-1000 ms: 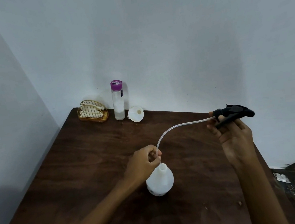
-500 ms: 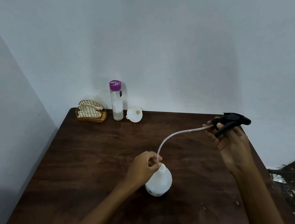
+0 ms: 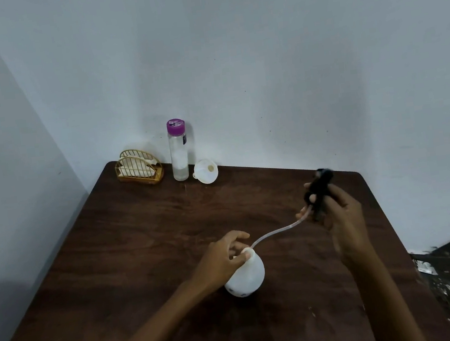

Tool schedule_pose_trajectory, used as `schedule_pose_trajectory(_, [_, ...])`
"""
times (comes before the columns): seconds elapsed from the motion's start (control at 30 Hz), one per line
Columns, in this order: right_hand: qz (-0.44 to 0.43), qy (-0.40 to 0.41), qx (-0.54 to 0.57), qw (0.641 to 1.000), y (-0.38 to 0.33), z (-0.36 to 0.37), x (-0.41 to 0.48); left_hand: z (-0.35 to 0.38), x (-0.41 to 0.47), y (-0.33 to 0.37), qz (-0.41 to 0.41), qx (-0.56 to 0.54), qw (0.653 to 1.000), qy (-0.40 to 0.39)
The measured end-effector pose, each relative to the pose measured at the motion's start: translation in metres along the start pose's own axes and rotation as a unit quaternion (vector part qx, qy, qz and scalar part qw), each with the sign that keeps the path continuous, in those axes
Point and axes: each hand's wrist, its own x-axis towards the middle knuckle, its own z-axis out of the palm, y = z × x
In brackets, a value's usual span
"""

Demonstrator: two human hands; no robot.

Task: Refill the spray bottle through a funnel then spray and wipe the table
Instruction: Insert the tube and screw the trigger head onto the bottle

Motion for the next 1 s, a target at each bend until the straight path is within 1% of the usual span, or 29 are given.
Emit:
schedule_pose_trajectory(0.13, [0.068, -0.066, -0.015, 0.995, 0.025, 0.027, -0.007, 0.003, -0.002, -0.004, 0.003, -0.011, 1.0, 0.004])
schedule_pose_trajectory(0.2, [0.088, -0.09, -0.021, 0.992, 0.034, 0.036, -0.01, 0.004, -0.003, -0.007, 0.005, -0.03, 1.0, 0.009])
schedule_pose_trajectory(0.33, [0.097, -0.113, -0.046, 0.988, 0.043, 0.041, -0.013, 0.005, -0.005, -0.01, -0.002, -0.048, 0.999, 0.017])
schedule_pose_trajectory(0.4, [0.096, -0.128, -0.077, 0.984, 0.049, 0.042, -0.016, 0.006, -0.005, -0.012, -0.003, -0.048, 0.999, 0.021])
schedule_pose_trajectory(0.47, [0.081, -0.142, -0.114, 0.98, 0.056, 0.043, -0.021, 0.006, -0.006, -0.012, -0.001, -0.039, 0.999, 0.026])
schedule_pose_trajectory(0.53, [0.075, -0.153, -0.124, 0.978, 0.062, 0.046, -0.029, 0.006, -0.007, -0.011, 0.008, -0.022, 0.999, 0.033])
schedule_pose_trajectory(0.6, [0.069, -0.153, -0.135, 0.976, 0.068, 0.048, -0.034, 0.006, -0.007, -0.012, 0.017, -0.022, 0.999, 0.047])
schedule_pose_trajectory(0.73, [0.055, -0.137, -0.206, 0.967, 0.087, 0.049, -0.039, 0.007, -0.007, -0.019, 0.024, -0.033, 0.996, 0.073])
schedule_pose_trajectory(0.83, [0.067, -0.114, -0.212, 0.968, 0.094, 0.049, -0.043, 0.008, -0.011, -0.019, 0.034, -0.043, 0.994, 0.09])
schedule_pose_trajectory(1.0, [0.061, -0.075, -0.218, 0.971, 0.096, 0.057, -0.046, 0.007, -0.012, -0.022, 0.057, -0.055, 0.994, 0.081])
